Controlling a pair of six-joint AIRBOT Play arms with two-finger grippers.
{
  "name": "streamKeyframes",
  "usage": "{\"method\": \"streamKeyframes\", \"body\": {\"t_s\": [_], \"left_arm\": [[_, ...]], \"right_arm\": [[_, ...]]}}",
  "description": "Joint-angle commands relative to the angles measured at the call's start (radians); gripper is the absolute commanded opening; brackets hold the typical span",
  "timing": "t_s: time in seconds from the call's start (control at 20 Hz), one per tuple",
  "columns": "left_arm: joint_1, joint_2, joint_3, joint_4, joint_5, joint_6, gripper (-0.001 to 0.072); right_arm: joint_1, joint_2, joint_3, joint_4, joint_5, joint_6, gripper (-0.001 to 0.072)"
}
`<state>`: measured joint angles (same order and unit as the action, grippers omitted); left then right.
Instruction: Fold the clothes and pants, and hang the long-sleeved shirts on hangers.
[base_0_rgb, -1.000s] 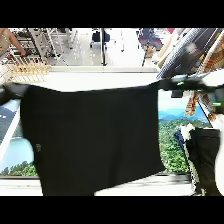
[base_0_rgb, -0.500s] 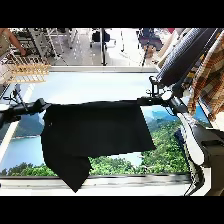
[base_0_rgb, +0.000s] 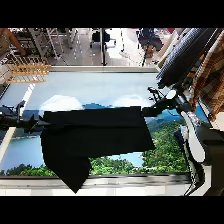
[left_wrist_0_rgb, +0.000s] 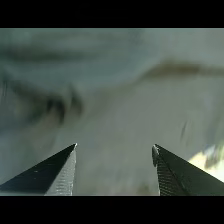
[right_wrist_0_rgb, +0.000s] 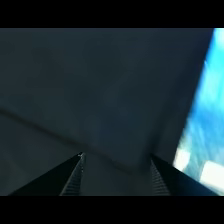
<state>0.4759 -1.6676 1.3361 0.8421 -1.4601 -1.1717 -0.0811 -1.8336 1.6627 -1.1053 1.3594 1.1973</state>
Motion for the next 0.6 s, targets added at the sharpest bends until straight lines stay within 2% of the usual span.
{"method": "streamKeyframes", "body": {"t_s": [0.0, 0.15, 0.25, 0.35, 0.5, 0.55], "left_arm": [[0.013, 0.061, -0.084, 0.209, -0.137, -0.108, 0.0475], [0.014, 0.299, -0.39, 0.221, -0.044, -0.091, 0.0481], [0.011, 0.45, -0.573, 0.233, 0.01, -0.076, 0.0481], [0.011, 0.551, -0.706, 0.248, 0.059, -0.077, 0.0481], [0.01, 0.603, -0.816, 0.252, 0.07, -0.077, 0.0485], [0.01, 0.603, -0.843, 0.249, 0.075, -0.077, 0.0526]], "right_arm": [[-0.09, 0.039, -0.119, 0.002, 0.207, 0.032, 0.0429], [-0.2, 0.176, -0.415, 0.018, 0.103, -0.022, 0.0429], [-0.268, 0.247, -0.566, 0.044, 0.069, -0.101, 0.0429], [-0.314, 0.262, -0.634, 0.084, 0.069, -0.165, 0.0428], [-0.327, 0.259, -0.659, 0.132, 0.048, -0.221, 0.0428], [-0.322, 0.259, -0.66, 0.145, 0.037, -0.224, 0.0428]]}}
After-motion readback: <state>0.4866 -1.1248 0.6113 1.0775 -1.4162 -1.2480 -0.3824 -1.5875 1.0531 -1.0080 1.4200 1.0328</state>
